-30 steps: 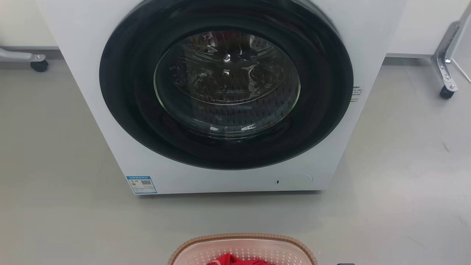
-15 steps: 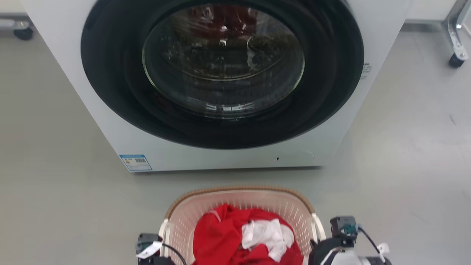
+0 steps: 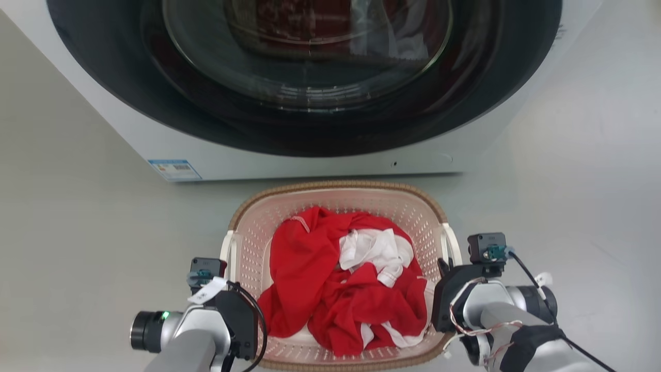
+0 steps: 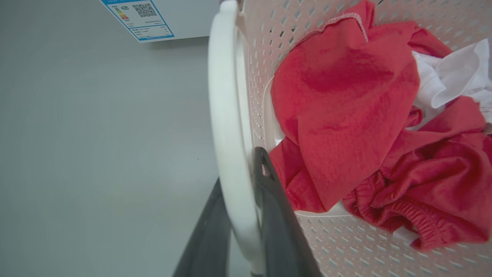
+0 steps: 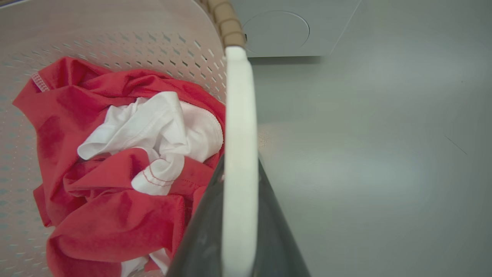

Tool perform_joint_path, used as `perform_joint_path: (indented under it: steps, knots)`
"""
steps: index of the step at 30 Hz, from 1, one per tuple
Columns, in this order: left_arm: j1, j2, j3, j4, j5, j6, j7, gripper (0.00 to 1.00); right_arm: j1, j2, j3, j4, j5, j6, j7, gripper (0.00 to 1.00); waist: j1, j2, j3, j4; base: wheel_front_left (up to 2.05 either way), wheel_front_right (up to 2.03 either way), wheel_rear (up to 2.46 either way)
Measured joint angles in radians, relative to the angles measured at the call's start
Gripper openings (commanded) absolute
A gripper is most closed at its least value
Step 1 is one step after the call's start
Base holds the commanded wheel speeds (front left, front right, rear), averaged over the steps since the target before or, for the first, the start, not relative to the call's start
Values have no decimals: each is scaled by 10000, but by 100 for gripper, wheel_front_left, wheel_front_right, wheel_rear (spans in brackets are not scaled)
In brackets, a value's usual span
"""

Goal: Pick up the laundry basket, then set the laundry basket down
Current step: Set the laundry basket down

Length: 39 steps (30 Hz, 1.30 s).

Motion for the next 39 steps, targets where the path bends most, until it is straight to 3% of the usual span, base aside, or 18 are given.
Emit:
perform_joint_path:
  steps: [26, 39]
  knots:
    - [-2333, -10, 121, 0, 17, 100, -397, 0, -2493, -31, -56, 598, -422, 2, -454, 0, -1, 0, 3811, 313, 0, 0, 0]
    - [-2967, -33, 222, 259, 17, 77, -719, 0, -3010, -29, -29, 673, -474, 4, -790, 0, -2, 0, 4664, 457, 0, 0, 0]
